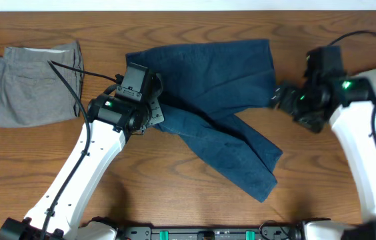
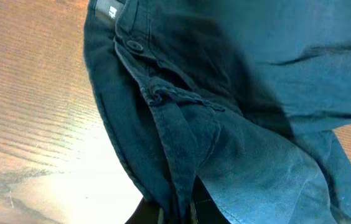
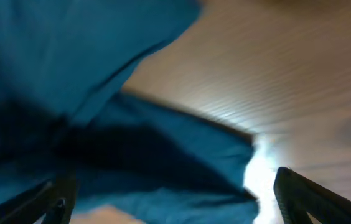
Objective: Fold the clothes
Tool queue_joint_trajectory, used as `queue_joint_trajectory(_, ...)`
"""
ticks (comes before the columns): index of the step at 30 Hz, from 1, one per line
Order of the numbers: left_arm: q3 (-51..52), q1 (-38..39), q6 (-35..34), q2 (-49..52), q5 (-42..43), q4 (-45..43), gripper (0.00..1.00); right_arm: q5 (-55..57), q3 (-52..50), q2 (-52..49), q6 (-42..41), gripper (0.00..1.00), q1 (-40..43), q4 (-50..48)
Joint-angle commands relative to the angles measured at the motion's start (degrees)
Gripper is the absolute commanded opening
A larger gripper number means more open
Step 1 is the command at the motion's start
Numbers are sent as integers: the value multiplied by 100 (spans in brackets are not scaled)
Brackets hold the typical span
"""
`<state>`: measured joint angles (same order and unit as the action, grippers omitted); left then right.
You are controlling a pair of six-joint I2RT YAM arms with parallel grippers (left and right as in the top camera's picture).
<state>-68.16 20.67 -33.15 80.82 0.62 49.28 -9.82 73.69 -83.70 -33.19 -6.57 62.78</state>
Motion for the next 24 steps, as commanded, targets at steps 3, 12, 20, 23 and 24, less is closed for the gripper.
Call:
queue_joint_trajectory(3, -24, -24, 50, 9, -129, 17, 6, -1165, -898, 105, -350, 99, -741, -323)
queue_joint_trajectory(12, -24, -24, 52, 9, -136, 439, 6, 946, -1596, 109, 15, 99, -925, 140)
queue_joint_trajectory(20, -24, -24, 50, 9, -136, 439, 6, 564, -1818, 109, 973, 99, -927, 553)
queue_joint_trajectory(23, -24, -24, 52, 9, -136, 439, 6, 459, -2057, 109, 1272, 99, -927, 557)
queue_joint_trajectory(24, -24, -24, 52, 9, -136, 439, 6, 365, -2144, 109, 1390, 99, -925, 555)
